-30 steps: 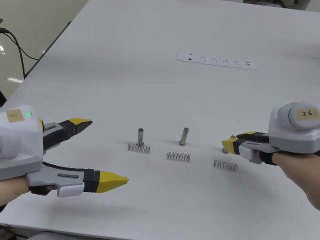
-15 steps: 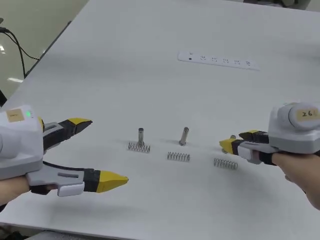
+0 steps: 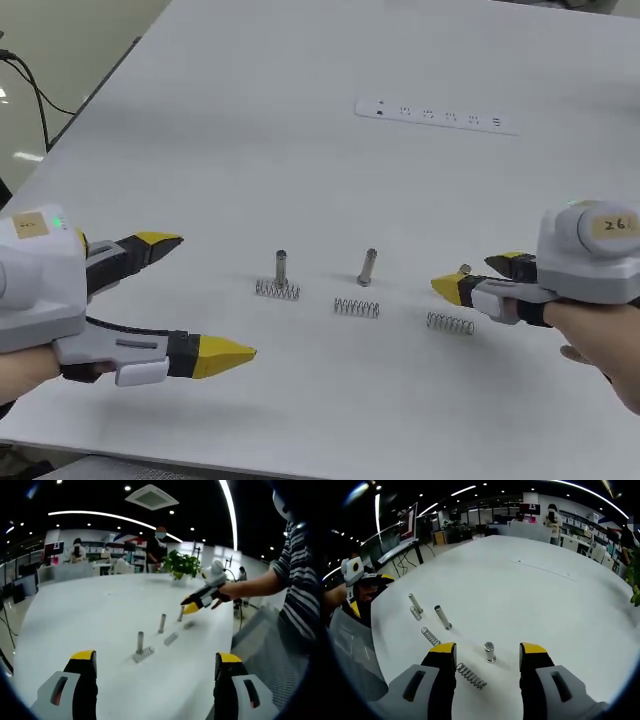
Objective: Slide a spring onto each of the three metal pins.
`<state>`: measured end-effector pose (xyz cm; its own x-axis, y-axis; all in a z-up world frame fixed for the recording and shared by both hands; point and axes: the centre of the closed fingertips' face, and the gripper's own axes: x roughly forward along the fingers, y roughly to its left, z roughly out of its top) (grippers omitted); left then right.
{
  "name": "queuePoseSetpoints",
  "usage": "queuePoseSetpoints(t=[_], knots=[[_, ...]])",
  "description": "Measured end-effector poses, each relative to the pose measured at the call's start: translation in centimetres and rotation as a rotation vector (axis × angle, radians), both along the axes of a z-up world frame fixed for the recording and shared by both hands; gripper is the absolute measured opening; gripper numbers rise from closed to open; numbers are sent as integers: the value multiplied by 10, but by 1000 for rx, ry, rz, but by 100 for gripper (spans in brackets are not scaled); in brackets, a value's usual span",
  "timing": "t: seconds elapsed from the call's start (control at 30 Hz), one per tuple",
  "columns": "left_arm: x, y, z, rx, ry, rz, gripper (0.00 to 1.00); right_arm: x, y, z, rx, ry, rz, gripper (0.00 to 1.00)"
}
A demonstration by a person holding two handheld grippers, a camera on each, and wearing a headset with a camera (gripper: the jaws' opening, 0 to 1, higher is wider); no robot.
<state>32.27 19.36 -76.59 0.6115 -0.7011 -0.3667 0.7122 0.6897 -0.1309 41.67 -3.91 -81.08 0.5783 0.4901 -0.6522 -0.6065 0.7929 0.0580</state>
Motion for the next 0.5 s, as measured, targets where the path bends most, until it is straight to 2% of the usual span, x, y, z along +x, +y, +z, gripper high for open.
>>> queuePoseSetpoints(t=[0.23, 0.5], knots=[[2, 0, 0, -4, -2, 1, 96, -2, -2, 2, -2, -14, 12, 54], [5, 1, 2, -2, -6, 0, 96, -5, -4, 7, -23, -37, 64, 60]])
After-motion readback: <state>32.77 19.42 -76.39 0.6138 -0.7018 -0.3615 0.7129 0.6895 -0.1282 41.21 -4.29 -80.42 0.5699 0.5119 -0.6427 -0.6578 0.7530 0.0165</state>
